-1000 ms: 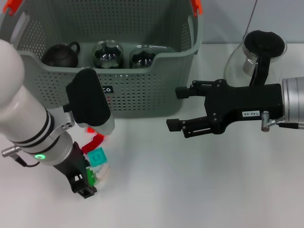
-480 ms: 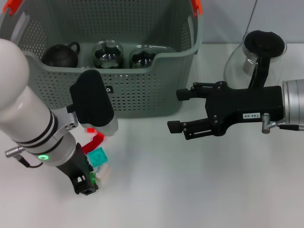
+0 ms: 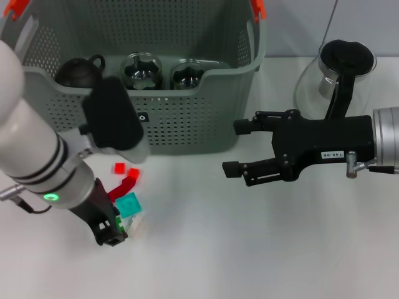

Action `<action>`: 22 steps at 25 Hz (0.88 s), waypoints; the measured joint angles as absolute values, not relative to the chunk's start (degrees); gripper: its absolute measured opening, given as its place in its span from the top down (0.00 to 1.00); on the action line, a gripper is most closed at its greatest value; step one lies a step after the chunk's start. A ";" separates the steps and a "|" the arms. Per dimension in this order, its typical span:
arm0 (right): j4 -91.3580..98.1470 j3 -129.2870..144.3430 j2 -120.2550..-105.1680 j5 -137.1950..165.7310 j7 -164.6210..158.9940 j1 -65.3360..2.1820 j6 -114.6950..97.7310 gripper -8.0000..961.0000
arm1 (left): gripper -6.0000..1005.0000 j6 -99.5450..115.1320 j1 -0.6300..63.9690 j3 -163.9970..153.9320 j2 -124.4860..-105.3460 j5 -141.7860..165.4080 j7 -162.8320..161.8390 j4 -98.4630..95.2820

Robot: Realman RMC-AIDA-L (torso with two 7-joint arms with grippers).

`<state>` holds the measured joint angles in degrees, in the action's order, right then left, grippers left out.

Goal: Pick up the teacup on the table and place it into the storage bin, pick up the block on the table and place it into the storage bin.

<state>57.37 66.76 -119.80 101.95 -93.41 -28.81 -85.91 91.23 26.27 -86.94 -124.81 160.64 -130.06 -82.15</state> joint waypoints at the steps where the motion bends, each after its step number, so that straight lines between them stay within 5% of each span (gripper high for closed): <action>1: 57.35 66.75 -119.70 102.02 -93.21 -28.76 -85.96 0.03 | 0.59 92.01 26.12 -86.28 -124.80 160.66 -130.47 -83.14; 12: 52.69 65.83 -119.11 112.59 -93.44 -29.40 -85.13 0.04 | 0.54 105.40 28.97 -53.12 -123.65 136.09 -130.68 -94.70; 22: 51.37 65.85 -120.14 115.62 -92.34 -29.55 -83.17 0.04 | 0.49 93.40 41.11 -47.05 -118.06 131.32 -131.37 -88.89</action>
